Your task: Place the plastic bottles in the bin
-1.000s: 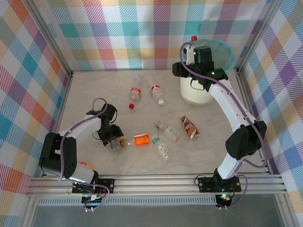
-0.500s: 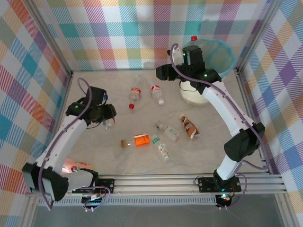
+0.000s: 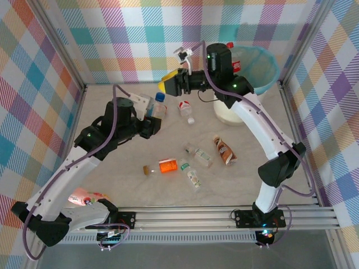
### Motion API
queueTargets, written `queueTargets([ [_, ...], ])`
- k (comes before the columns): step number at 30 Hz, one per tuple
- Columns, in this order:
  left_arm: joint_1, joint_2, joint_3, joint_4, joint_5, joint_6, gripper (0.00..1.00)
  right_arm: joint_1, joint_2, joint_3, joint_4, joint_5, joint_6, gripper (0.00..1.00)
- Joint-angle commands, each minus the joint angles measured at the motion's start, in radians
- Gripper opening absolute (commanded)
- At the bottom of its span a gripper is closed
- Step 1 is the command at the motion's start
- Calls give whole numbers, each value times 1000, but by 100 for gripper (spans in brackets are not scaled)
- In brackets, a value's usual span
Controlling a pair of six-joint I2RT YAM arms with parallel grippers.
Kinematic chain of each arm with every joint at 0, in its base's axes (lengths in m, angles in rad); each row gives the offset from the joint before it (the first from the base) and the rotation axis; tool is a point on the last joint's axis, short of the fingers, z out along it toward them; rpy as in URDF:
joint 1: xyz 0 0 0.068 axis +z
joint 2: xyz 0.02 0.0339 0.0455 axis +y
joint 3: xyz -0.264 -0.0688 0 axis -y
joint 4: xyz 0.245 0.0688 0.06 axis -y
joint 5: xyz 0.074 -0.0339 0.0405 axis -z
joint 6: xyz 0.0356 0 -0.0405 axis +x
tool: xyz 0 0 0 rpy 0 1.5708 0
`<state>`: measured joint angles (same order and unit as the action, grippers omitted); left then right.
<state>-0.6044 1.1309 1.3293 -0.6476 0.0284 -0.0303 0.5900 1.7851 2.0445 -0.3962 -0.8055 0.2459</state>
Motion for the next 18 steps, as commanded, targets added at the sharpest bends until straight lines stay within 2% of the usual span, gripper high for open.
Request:
queueTargets([
  [1, -31, 1, 6, 93, 47, 23, 46, 1, 16, 17, -78, -29, -53, 61],
  [5, -48, 15, 8, 109, 53, 14, 46, 11, 23, 12, -121, -84, -82, 60],
  [8, -50, 24, 14, 117, 61, 9, 46, 26, 27, 19, -168, -98, -123, 55],
  [11, -51, 21, 13, 136, 61, 6, 46, 30, 24, 18, -194, -81, -136, 46],
  [18, -51, 15, 15, 149, 50, -7, 46, 30, 16, 34, -196, -93, -134, 13],
])
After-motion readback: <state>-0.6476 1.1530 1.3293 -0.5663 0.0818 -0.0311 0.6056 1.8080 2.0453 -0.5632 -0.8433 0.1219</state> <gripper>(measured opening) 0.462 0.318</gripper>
